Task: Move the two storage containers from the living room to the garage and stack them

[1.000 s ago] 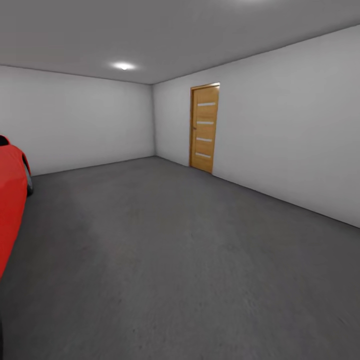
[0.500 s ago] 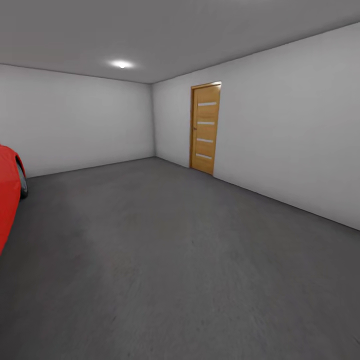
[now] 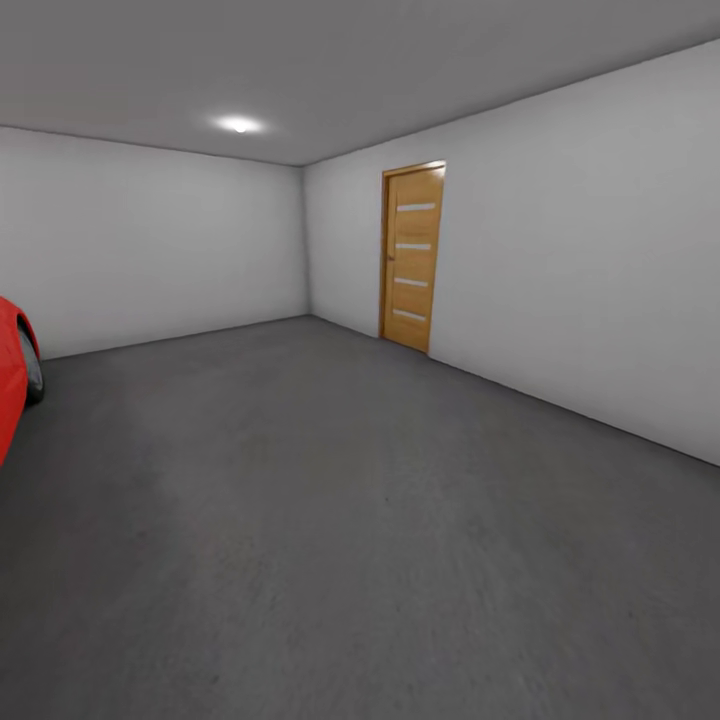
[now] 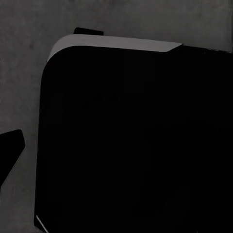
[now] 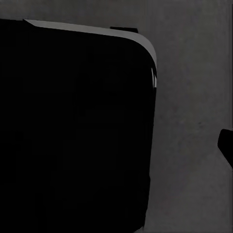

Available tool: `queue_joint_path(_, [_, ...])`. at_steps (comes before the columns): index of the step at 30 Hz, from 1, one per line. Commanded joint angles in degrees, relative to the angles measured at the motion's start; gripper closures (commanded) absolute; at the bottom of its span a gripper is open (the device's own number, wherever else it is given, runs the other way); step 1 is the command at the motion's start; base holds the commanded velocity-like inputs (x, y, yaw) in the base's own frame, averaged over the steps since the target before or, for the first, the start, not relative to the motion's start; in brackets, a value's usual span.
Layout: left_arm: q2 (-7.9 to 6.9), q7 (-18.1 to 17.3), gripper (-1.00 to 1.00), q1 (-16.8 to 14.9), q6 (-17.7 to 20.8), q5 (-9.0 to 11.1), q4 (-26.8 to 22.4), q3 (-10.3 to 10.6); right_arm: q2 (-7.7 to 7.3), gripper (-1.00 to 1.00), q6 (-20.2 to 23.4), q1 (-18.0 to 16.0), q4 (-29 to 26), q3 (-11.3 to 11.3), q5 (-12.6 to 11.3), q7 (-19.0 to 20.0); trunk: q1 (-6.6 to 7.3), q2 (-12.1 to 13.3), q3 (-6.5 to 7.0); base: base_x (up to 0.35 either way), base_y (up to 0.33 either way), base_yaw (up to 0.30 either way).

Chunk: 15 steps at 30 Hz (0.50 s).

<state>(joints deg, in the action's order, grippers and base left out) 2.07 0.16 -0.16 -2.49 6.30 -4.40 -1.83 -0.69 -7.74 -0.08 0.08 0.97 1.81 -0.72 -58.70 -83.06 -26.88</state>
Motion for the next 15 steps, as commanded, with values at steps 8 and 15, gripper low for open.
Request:
queue_joint_path(8, [-0.04,0.0,-1.00,0.0,-0.2,0.5,-0.1,-0.1,-0.01,-1.00,-0.2,0.0,0.0,0.1,0.2,-0.1,-0.03,0.0,-0.05,0.322,0.000,0.000])
queue_joint_path(15, [-0.13,0.0,-1.00,0.0,-0.2,4.7,-0.2,-0.1,-0.01,-1.00,-0.2,0.0,0.0,0.1,0.2,-0.1,-0.03,0.0,-0.05,0.322,0.000,0.000])
